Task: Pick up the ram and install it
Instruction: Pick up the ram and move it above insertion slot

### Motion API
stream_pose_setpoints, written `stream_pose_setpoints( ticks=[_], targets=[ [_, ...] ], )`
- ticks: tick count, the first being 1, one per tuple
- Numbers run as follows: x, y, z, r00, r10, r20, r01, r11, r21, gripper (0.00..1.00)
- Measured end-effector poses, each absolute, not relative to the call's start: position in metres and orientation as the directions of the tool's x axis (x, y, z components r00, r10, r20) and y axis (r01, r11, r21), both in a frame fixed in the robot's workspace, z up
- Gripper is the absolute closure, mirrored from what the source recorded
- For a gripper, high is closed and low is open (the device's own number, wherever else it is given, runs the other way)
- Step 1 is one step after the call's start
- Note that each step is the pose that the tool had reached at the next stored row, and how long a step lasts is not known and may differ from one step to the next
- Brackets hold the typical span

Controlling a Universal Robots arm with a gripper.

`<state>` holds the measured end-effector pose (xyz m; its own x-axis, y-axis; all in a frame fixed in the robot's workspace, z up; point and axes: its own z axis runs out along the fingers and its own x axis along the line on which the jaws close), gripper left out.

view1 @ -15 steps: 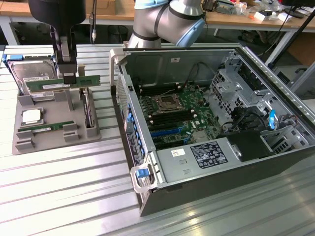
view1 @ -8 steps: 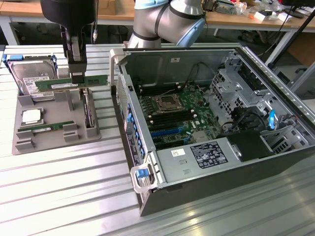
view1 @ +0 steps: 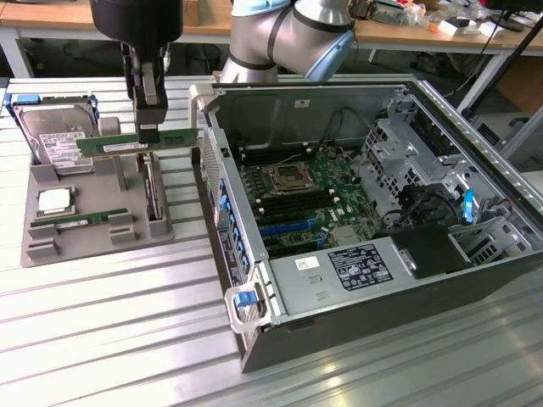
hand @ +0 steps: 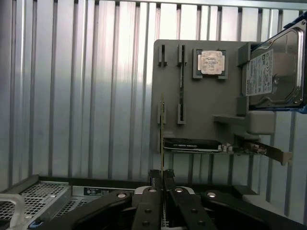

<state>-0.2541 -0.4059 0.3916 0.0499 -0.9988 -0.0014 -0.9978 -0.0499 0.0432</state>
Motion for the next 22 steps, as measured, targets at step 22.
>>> stream_pose_setpoints(
  ticks=[22],
  targets=[
    [-0.225, -0.406, 0.392, 0.050, -0.999, 0.002, -0.998, -0.050, 0.043, 0.87]
  ],
)
